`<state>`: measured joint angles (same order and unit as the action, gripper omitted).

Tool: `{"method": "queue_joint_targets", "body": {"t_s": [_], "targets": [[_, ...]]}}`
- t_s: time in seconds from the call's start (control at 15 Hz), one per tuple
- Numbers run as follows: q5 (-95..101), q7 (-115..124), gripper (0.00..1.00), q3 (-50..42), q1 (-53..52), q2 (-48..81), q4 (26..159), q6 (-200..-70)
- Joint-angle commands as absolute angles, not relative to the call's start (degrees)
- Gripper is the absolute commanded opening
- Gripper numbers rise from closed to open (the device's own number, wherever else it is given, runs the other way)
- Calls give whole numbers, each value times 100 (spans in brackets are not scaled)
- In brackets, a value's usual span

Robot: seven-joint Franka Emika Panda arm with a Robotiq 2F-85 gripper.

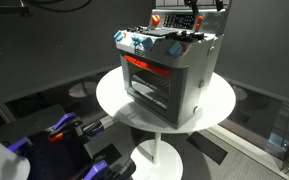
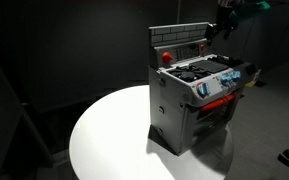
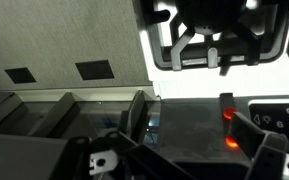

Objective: Press the top right orange button on the stove

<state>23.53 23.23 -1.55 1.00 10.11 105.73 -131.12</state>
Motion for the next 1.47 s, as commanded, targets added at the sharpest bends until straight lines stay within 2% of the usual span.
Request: {"method": "queue_joint_targets", "body": {"t_s": [0.0,1.4], "targets": [[2318,2324,100,-282,-15,1211,10269,-13035],[2190,2246,100,-413,-105,1776,9697,-12995]]}}
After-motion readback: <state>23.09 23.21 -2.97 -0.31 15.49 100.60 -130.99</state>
